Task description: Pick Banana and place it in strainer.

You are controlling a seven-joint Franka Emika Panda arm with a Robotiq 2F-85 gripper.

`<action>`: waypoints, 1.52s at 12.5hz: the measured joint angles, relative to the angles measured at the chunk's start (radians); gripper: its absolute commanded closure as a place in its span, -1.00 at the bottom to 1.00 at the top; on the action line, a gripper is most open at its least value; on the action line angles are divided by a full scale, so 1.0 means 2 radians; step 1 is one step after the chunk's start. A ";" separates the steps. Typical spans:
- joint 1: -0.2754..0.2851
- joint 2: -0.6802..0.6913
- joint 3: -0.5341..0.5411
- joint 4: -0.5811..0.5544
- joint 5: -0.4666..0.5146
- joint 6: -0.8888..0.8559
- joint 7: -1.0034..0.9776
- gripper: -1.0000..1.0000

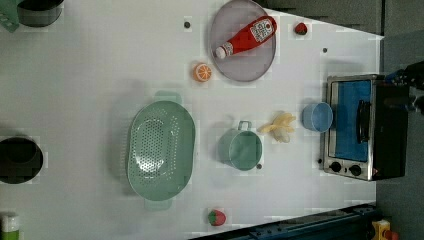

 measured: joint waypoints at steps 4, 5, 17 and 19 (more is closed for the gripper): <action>0.003 -0.214 -0.027 -0.166 -0.013 -0.106 0.027 -1.00; 0.004 -0.250 -0.032 -0.172 -0.012 -0.099 0.030 -1.00; 0.007 -0.051 -0.040 -0.305 0.005 0.194 0.041 -1.00; 0.008 0.006 -0.058 -0.313 0.004 0.242 0.041 -1.00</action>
